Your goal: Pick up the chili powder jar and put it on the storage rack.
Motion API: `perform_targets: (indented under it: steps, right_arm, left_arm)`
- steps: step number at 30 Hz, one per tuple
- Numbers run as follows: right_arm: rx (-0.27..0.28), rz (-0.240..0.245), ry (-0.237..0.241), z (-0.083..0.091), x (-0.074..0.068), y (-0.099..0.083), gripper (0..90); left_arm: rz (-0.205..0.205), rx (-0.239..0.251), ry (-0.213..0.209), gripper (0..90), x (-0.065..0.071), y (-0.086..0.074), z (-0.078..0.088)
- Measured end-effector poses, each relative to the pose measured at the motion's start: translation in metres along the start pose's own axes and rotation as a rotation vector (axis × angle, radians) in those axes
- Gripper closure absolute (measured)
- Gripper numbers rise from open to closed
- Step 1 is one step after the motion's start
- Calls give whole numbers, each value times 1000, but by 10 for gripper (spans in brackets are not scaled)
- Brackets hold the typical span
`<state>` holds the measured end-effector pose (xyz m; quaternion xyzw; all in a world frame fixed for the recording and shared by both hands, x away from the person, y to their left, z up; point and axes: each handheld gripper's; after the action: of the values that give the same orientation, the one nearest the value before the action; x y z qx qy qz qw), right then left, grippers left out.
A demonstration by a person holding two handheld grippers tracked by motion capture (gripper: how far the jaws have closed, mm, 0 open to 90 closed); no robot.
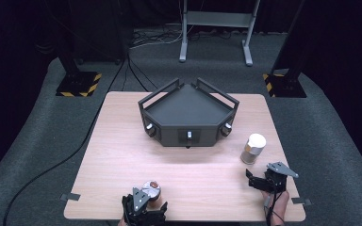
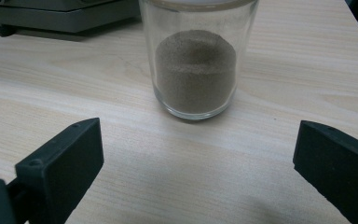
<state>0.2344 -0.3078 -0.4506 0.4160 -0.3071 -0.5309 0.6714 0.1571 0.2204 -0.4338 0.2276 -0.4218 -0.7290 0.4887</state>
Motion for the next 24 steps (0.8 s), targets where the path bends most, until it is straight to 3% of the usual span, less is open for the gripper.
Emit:
perform_targets:
  steps: [11, 24]
  right_arm:
    - [1, 2, 0, 0, 0, 0, 4]
    - [12, -1, 4, 1, 1, -2, 5]
  left_arm:
    - [-8, 17, 32, 14, 5, -4, -11]
    - [21, 68, 51, 284, 7, -19, -17]
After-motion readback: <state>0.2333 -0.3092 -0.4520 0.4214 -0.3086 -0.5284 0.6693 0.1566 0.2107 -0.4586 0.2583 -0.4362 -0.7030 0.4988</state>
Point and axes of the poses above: each handheld gripper's, and its own axes: z roughly backward along the jaws, y roughly out of its top, x roughly to its right, and after that the axes turned 3 degrees about x, right-handed
